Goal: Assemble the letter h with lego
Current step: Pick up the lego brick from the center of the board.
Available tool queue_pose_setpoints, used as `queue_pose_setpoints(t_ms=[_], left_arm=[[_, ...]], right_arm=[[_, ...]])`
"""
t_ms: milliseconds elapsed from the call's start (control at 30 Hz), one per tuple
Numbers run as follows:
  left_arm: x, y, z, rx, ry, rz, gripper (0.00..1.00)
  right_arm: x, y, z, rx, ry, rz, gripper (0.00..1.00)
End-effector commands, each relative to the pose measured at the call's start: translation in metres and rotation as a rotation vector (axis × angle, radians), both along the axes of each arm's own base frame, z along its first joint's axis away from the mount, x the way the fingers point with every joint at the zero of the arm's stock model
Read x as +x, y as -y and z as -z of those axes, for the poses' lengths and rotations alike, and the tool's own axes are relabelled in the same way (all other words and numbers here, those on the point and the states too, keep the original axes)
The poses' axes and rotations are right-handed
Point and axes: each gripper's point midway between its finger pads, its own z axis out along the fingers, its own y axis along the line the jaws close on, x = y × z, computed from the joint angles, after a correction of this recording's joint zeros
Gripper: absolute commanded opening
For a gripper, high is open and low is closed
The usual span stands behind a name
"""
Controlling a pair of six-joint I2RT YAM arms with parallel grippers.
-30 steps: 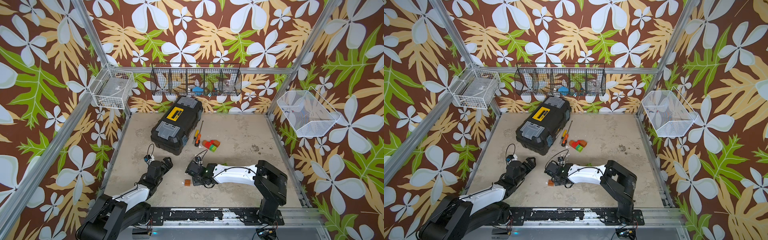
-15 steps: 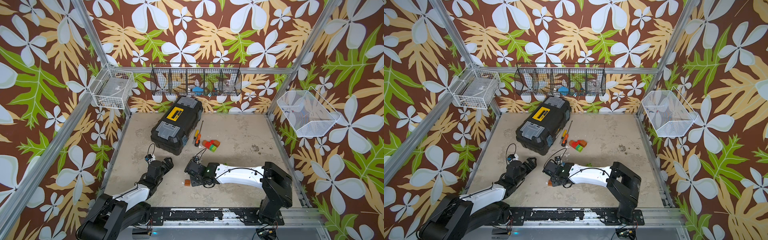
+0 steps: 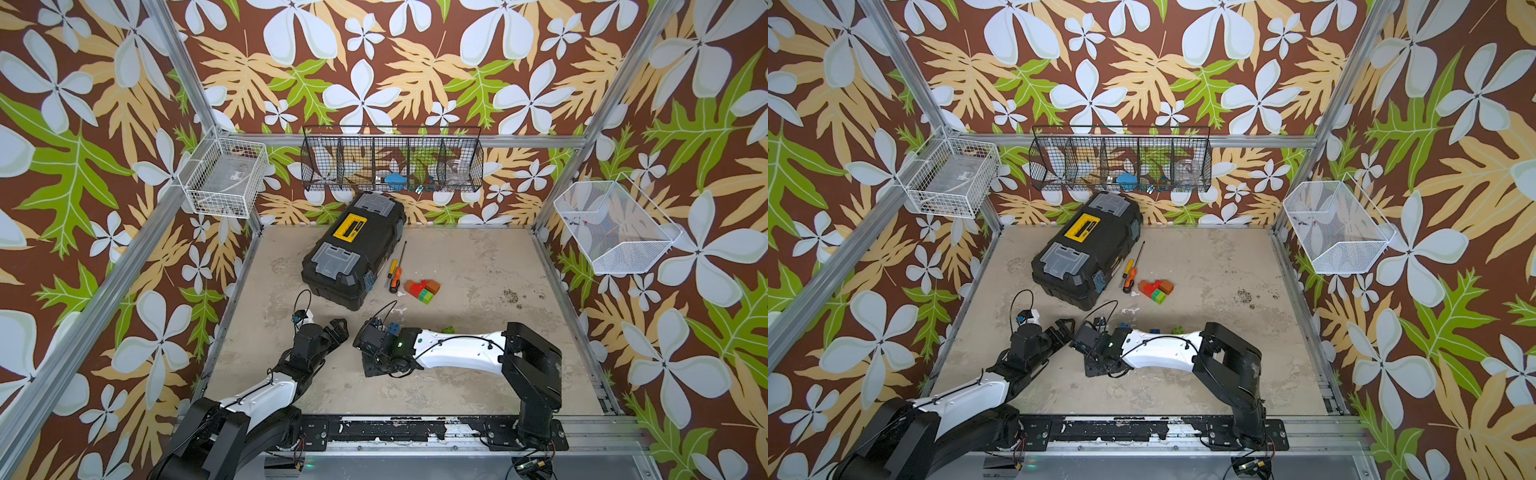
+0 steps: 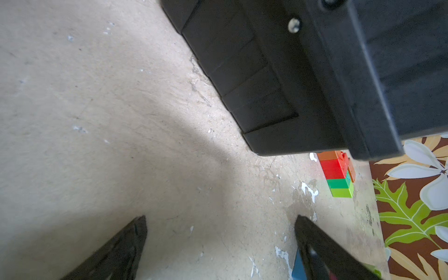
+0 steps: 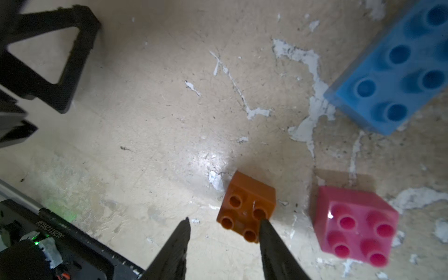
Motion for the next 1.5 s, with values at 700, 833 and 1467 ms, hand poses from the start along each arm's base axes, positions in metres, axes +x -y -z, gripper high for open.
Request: queue_pose_setpoints(t_ms=[700,833,1467], left_arm=[[-0.005,0.001,0.012,0.018,-0.061,0.019,1.0],[-0.005,0.002,0.013,0.016,-0.063,0.021,1.0],[-0.006,0.006,0.02,0.01,-0.082,0.039,1.0]], right_arm=[[0.016,0.002,0.016,-0.146,0.058,-0.028,0.41],[0.021,0.002,0.019,-0.163,0.07,-0.035,0.39],[0.019,0.049,-0.04,-0.167,0.178,-0.209,0.24]])
